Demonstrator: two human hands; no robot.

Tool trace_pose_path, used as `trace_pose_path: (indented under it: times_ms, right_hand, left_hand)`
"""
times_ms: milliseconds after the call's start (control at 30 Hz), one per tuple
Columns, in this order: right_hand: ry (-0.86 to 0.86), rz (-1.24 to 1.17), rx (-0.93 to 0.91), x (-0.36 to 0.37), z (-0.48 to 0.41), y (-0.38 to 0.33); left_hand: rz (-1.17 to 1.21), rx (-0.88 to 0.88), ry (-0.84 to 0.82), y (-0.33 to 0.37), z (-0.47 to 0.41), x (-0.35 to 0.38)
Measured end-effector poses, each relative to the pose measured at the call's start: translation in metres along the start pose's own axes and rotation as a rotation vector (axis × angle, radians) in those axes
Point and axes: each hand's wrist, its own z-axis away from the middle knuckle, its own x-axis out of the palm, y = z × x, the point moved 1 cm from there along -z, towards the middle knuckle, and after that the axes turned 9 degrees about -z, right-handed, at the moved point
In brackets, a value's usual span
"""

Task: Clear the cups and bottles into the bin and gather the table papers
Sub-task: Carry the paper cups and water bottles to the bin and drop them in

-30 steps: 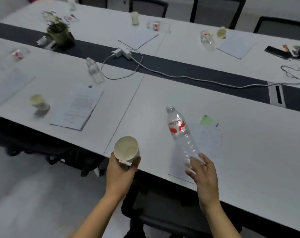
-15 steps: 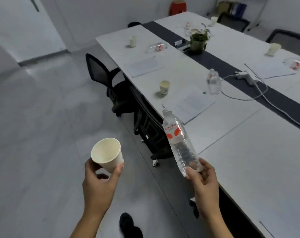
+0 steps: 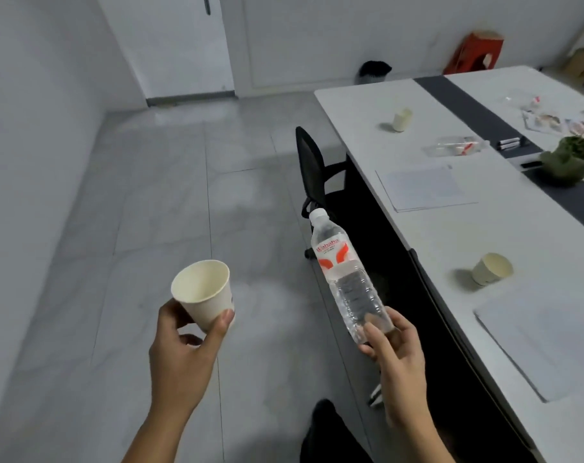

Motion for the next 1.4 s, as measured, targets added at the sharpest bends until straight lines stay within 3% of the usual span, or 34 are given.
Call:
trace_pose_path:
  times_ms: [233,500,667,800,1000,1267,1400]
  right_hand:
    - [-0.037,-0.049,0.041,0.121,-0.187,0.034]
    - [-0.207,-0.001,0.038,0.31,-0.396,-0.023]
    - [-0.236,0.036,0.065,0.412,-0.523,-0.025]
    - [-0.17,0.053,0.053,0.485,-0.63,-0.02]
    - [0.032,0.006,0.01,0.562,-0.772,-0.054]
    - [0.324,-0.075,-0.059,0.584,-0.965,-0.084]
    - [0.333,-0.067,-0.07,0.595,-1.096,-0.104]
  left_hand:
    - [-0.086,0.001,-0.012,0.011,-0.205,0.074]
    - [-0.108,0.003,0.088,0.081,-0.433,0.098]
    - [0.002,-0.035,0.189,0.079,-0.576,0.124]
    - [0.045,-0.032,0.179,0.079,-0.717,0.163]
    - [0.01,0.101,-0.045,0.144,-0.927,0.243]
    - [0.016,0.25,-0.317,0.247,-1.131,0.424]
    - [0.04,0.233,-0.335,0.298,-1.217,0.518]
